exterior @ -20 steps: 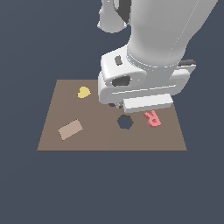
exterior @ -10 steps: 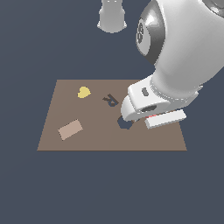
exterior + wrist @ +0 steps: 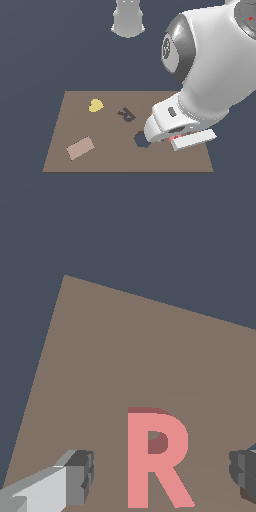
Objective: Insert a designated object into the corresponding slot on a board.
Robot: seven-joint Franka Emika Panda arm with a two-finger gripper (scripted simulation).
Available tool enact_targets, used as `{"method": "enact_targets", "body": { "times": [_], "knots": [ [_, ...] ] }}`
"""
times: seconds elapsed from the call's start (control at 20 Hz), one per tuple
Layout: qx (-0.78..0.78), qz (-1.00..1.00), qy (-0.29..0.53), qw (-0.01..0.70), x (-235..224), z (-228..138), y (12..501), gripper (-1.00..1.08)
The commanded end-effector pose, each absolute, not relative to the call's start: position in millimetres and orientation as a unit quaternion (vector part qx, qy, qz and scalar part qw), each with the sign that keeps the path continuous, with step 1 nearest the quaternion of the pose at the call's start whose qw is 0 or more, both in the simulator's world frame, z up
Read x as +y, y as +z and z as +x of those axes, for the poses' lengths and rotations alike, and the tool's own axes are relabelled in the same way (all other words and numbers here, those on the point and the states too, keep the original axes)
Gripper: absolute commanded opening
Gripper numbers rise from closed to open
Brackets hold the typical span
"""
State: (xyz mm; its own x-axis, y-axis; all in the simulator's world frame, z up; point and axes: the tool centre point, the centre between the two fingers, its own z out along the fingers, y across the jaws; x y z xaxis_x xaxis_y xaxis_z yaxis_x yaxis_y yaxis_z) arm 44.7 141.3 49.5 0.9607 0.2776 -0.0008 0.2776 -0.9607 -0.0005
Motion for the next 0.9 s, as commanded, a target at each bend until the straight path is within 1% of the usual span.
{"method": "enact_targets", "body": {
  "times": [0.0,0.45,0.5,0.85],
  "knots": [
    [-0.14,-0.99,0.0,0.0,141.3,44.7,49.1,1.0],
    [-0.14,-0.99,0.0,0.0,140.9,45.0,29.8,1.0],
    [-0.14,-0.99,0.0,0.0,140.9,45.0,29.8,-1.0],
    [-0.14,-0.99,0.0,0.0,140.9,45.0,29.8,-1.0]
  ]
}}
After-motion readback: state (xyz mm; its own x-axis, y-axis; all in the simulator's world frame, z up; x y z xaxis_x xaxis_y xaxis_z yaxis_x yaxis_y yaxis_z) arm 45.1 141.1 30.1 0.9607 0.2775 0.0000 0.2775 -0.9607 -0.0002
